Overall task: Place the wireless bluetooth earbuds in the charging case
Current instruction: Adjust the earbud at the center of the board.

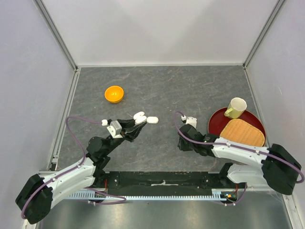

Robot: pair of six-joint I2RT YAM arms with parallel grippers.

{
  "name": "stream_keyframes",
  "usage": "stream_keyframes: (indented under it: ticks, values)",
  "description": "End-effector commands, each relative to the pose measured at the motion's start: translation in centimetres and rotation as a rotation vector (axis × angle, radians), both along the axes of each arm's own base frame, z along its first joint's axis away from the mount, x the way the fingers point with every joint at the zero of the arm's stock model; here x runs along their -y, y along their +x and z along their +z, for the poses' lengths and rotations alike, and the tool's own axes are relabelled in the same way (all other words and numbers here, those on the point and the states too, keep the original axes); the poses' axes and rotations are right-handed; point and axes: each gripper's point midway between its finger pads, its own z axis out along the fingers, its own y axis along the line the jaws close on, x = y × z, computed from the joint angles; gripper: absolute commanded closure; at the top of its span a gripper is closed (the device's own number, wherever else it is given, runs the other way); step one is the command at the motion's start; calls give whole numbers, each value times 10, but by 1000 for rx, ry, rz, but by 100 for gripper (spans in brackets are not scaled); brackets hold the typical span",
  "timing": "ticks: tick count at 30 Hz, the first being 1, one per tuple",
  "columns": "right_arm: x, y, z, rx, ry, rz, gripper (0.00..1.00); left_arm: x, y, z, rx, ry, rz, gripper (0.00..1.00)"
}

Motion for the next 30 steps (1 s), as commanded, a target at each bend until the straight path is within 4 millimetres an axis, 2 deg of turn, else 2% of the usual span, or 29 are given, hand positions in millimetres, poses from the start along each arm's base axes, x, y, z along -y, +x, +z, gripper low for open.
stream_keyframes:
  ticks: [1, 4, 11, 15, 20, 30]
  values:
    - [-7, 3, -7, -36, -40, 16, 100, -3, 5, 2, 30, 12, 36, 98]
    - [-6, 4, -21, -68, -103, 33, 100, -2, 6, 1, 27, 16, 36, 98]
    - [-13, 9, -22, -76, -135, 70, 99, -2, 8, -2, 25, 27, 45, 98]
    - [-17, 9, -22, -87, -146, 96, 92, -3, 10, -4, 22, 32, 54, 98]
    - [-16, 7, -24, -99, -163, 113, 78, -3, 11, -5, 19, 37, 58, 98]
    - [-16, 10, -21, -94, -200, 152, 70, -1, 11, -5, 14, 39, 52, 98]
